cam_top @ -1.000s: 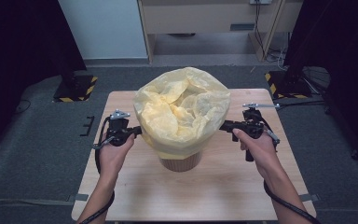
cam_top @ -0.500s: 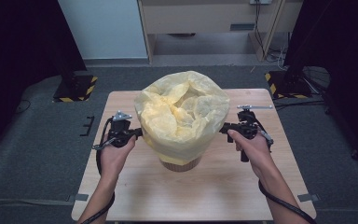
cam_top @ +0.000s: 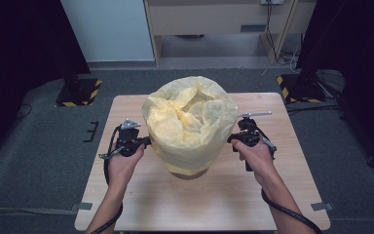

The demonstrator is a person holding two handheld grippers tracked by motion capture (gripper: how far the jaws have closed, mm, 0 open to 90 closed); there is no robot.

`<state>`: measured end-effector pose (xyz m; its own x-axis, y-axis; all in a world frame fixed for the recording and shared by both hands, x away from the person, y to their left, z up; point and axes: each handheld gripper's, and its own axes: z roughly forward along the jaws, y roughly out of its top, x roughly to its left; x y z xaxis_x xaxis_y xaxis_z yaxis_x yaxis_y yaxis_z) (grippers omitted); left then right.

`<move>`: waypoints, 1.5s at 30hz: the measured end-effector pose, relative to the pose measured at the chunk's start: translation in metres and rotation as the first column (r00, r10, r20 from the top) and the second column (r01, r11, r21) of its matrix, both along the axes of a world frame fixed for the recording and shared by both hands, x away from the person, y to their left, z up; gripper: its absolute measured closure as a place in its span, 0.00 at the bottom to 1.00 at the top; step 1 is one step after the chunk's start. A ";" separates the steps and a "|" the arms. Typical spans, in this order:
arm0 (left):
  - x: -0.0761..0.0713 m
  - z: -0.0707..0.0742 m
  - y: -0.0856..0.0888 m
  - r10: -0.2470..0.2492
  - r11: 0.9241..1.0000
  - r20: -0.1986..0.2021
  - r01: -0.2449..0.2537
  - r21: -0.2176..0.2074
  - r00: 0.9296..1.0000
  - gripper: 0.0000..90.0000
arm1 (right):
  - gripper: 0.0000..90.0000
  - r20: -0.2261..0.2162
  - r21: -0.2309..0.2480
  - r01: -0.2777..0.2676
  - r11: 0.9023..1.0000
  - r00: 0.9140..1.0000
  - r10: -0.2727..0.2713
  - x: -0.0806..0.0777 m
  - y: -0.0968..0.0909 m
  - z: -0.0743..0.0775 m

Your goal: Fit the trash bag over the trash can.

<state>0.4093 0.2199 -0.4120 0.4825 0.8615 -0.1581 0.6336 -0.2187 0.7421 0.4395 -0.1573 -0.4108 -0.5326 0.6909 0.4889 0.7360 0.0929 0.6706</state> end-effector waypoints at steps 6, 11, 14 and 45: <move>0.001 -0.010 0.000 0.009 1.000 -0.013 -0.008 0.017 1.000 1.00 | 1.00 -0.028 -0.059 -0.003 0.998 1.000 0.001 0.000 0.002 -0.013; 0.001 -0.020 0.001 0.014 1.000 -0.027 -0.013 0.028 1.000 1.00 | 1.00 -0.050 -0.089 0.000 0.996 0.999 -0.005 0.001 0.000 -0.023; 0.002 -0.024 0.002 0.020 0.999 -0.034 -0.019 0.033 0.999 1.00 | 1.00 -0.059 -0.110 0.004 0.994 0.998 -0.010 0.002 -0.001 -0.029; 0.010 -0.055 0.002 0.059 0.996 -0.054 -0.055 0.071 0.997 1.00 | 1.00 -0.115 -0.143 0.041 0.989 0.992 -0.057 0.015 -0.001 -0.071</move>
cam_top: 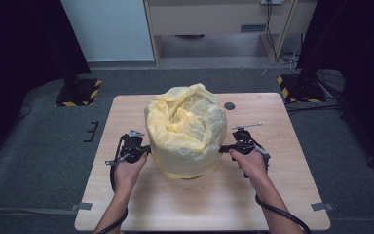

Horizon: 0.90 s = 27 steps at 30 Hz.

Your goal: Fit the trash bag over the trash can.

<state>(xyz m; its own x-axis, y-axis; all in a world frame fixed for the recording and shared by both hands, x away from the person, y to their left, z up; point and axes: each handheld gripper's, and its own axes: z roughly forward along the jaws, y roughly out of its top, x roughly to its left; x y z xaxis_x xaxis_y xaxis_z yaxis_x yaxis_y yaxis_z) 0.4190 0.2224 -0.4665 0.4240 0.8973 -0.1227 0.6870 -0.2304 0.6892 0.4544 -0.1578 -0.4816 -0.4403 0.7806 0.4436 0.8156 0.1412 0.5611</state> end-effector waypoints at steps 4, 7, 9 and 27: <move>0.003 -0.001 0.003 0.013 1.000 0.007 -0.013 -0.002 1.000 1.00 | 1.00 -0.004 0.004 0.006 1.000 1.000 -0.006 0.002 -0.002 -0.002; 0.004 -0.001 0.004 0.019 1.000 0.014 -0.019 -0.003 1.000 1.00 | 1.00 -0.004 0.011 0.016 1.000 1.000 -0.016 0.004 -0.006 -0.004; 0.004 -0.001 0.004 0.023 1.000 0.019 -0.023 -0.003 1.000 0.99 | 1.00 0.001 0.015 0.018 1.000 1.000 -0.018 0.004 -0.008 -0.005; -0.029 0.025 0.022 0.124 0.991 0.135 -0.116 -0.062 0.983 0.20 | 0.44 0.153 0.070 0.014 0.997 0.988 -0.025 -0.038 -0.036 0.027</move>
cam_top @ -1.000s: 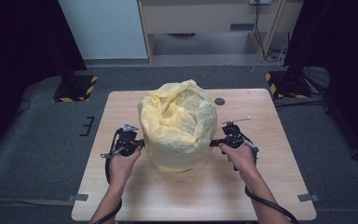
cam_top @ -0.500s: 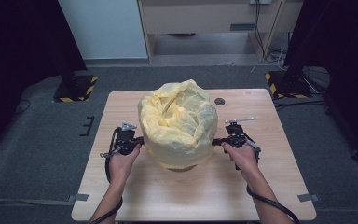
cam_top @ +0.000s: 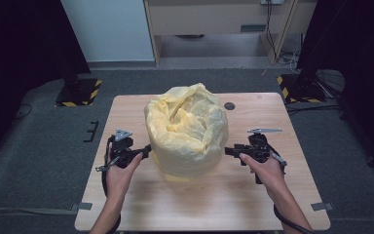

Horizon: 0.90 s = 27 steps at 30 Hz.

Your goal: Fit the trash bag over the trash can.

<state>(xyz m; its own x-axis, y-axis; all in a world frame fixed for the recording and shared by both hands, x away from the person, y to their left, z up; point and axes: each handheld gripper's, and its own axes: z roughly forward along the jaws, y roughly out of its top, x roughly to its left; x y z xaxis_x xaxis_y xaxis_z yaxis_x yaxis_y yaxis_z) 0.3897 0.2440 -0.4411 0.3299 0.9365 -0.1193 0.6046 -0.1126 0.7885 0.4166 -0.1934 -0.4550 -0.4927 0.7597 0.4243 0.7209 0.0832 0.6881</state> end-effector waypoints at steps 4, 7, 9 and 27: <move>-0.016 -0.008 0.013 0.004 1.000 -0.026 -0.004 0.000 1.000 0.12 | 0.51 0.006 0.028 -0.011 1.000 1.000 0.010 -0.007 -0.011 0.006; -0.022 -0.017 0.019 0.011 1.000 -0.042 -0.012 -0.007 0.999 0.11 | 0.60 -0.005 0.029 -0.017 0.999 1.000 0.017 -0.008 -0.014 0.007; -0.025 -0.027 0.024 0.010 1.000 -0.071 -0.012 -0.018 0.997 0.10 | 0.72 -0.007 0.023 -0.010 1.000 1.000 0.010 -0.009 -0.018 0.010; -0.029 -0.059 0.018 -0.009 0.994 -0.153 0.026 0.109 0.988 0.08 | 1.00 0.033 -0.009 -0.083 0.997 0.996 0.083 -0.023 -0.022 0.077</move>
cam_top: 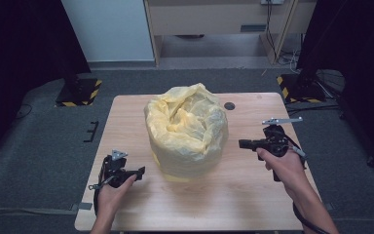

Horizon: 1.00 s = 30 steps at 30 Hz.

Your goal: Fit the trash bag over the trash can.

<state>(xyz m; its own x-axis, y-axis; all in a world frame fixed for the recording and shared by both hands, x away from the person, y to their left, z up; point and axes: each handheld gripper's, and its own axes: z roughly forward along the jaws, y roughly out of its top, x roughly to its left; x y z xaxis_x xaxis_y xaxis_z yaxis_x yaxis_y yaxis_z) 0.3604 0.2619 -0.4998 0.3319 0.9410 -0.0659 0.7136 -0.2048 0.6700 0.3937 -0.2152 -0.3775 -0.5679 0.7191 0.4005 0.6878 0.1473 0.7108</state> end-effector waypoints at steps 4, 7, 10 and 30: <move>-0.001 -0.004 -0.003 -0.019 1.000 -0.017 0.020 0.022 1.000 0.08 | 1.00 0.000 0.002 -0.004 1.000 1.000 0.004 0.000 -0.001 0.010; -0.001 -0.009 -0.002 -0.021 0.999 -0.033 0.022 0.040 0.999 0.08 | 1.00 0.007 0.011 -0.006 1.000 1.000 0.006 0.001 -0.001 0.016; 0.000 -0.015 -0.001 -0.018 0.998 -0.053 0.020 0.053 0.998 0.08 | 1.00 0.018 0.009 -0.011 1.000 1.000 0.010 0.003 0.002 0.024; -0.005 -0.027 -0.003 -0.035 0.995 -0.053 0.040 0.089 0.998 0.00 | 1.00 0.098 0.045 -0.084 0.995 0.992 0.080 0.027 0.042 0.091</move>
<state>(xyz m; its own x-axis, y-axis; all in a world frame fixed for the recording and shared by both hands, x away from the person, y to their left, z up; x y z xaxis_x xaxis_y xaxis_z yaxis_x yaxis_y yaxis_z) 0.3555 0.2588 -0.5268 0.3654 0.9308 0.0009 0.7371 -0.2899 0.6104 0.4206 -0.1733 -0.2862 -0.6618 0.6495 0.3745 0.6029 0.1641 0.7808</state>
